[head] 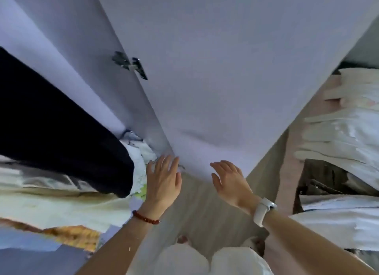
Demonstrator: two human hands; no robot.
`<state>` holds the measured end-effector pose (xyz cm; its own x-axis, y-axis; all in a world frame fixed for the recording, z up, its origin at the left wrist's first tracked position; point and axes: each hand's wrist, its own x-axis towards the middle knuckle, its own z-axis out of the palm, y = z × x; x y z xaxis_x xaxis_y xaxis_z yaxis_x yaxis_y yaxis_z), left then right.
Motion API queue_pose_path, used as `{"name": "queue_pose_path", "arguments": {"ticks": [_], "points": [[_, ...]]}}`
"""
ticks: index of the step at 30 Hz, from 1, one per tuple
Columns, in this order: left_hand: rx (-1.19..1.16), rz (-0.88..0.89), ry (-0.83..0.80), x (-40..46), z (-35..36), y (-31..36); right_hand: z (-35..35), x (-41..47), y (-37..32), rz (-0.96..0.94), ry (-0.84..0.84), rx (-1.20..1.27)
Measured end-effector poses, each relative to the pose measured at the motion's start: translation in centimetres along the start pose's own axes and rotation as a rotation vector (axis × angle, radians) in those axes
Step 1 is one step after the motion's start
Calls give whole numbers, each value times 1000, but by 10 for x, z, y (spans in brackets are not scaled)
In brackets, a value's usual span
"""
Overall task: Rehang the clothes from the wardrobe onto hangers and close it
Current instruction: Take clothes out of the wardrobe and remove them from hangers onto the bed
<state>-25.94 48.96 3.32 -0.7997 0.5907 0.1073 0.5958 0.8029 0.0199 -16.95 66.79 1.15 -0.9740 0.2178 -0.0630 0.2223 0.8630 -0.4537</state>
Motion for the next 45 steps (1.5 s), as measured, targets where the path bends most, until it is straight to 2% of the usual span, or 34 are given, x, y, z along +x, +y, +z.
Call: {"name": "queue_pose_path", "arguments": {"ticks": [6, 11, 16, 18, 20, 23, 25, 28, 32, 34, 38, 45], "points": [[116, -153, 211, -3, -77, -134, 6, 89, -141, -224, 32, 108], [218, -216, 470, -7, -143, -203, -10, 144, -245, -387, 38, 215], [285, -406, 663, -14, -191, -264, -28, 188, -346, -467, -35, 438], [296, -513, 677, -20, -203, -288, -37, 200, -390, -467, -115, 599], [301, -597, 636, -26, -211, -309, -46, 206, -430, -418, -263, 809], [310, -639, 498, -27, -215, -328, -58, 212, -474, -301, -532, 1130], [289, -639, 395, -21, -210, -334, -61, 216, -488, -207, -600, 1259], [274, -607, 323, -12, -202, -334, -61, 228, -490, -115, -437, 1202], [184, -618, 369, -3, -197, -335, -67, 250, -480, -175, -122, 960], [167, -612, 368, -3, -192, -339, -72, 255, -474, -211, -5, 926], [194, -590, 393, -4, -190, -342, -78, 259, -461, -232, 91, 972], [237, -610, 396, -4, -189, -339, -90, 262, -457, -262, 135, 984]]}}
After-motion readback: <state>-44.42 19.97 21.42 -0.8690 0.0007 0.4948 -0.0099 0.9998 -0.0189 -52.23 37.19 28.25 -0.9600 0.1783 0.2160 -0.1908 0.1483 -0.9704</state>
